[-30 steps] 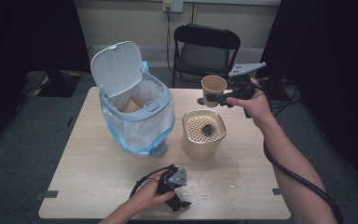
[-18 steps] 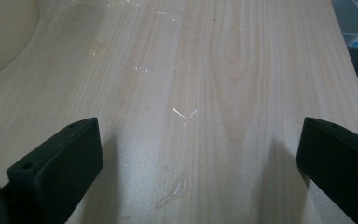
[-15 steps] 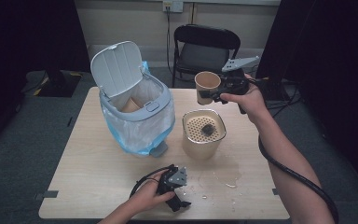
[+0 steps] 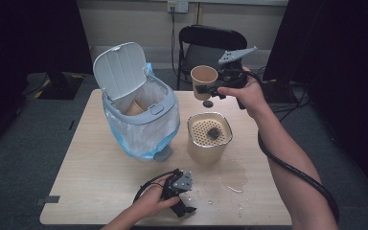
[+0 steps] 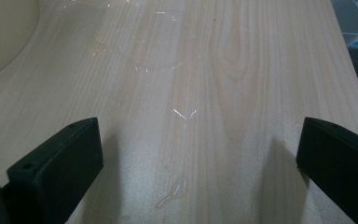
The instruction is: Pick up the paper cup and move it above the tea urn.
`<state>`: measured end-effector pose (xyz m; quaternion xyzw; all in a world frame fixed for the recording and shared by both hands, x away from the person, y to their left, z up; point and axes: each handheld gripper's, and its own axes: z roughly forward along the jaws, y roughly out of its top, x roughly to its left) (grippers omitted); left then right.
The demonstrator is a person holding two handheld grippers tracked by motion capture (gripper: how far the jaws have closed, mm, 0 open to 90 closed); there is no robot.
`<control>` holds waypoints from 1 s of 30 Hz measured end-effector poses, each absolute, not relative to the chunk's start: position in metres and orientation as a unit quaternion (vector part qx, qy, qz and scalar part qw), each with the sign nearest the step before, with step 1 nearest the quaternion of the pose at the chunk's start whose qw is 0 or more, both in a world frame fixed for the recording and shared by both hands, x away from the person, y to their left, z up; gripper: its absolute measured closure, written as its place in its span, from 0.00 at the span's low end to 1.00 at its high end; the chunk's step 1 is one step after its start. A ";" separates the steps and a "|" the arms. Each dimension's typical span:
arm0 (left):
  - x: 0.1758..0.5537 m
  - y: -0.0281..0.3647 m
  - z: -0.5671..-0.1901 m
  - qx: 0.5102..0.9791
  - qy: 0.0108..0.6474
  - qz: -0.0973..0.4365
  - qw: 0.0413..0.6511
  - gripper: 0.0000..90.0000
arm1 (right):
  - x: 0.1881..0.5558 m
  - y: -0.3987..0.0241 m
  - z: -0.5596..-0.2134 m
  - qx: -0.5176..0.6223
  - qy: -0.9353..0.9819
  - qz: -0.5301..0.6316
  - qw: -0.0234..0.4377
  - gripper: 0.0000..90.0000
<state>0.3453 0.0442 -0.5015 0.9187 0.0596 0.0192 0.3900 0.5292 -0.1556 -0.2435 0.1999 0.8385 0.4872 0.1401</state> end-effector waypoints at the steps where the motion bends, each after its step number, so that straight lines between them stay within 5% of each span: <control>1: 0.345 0.044 -0.502 0.918 0.061 0.018 0.391 0.00 | 0.530 -0.152 -0.242 0.199 0.839 0.488 0.138 0.34; 30: 0.346 0.044 -0.501 0.920 0.057 0.018 0.388 0.00 | 0.540 -0.092 -0.219 0.166 0.842 0.498 0.123 0.34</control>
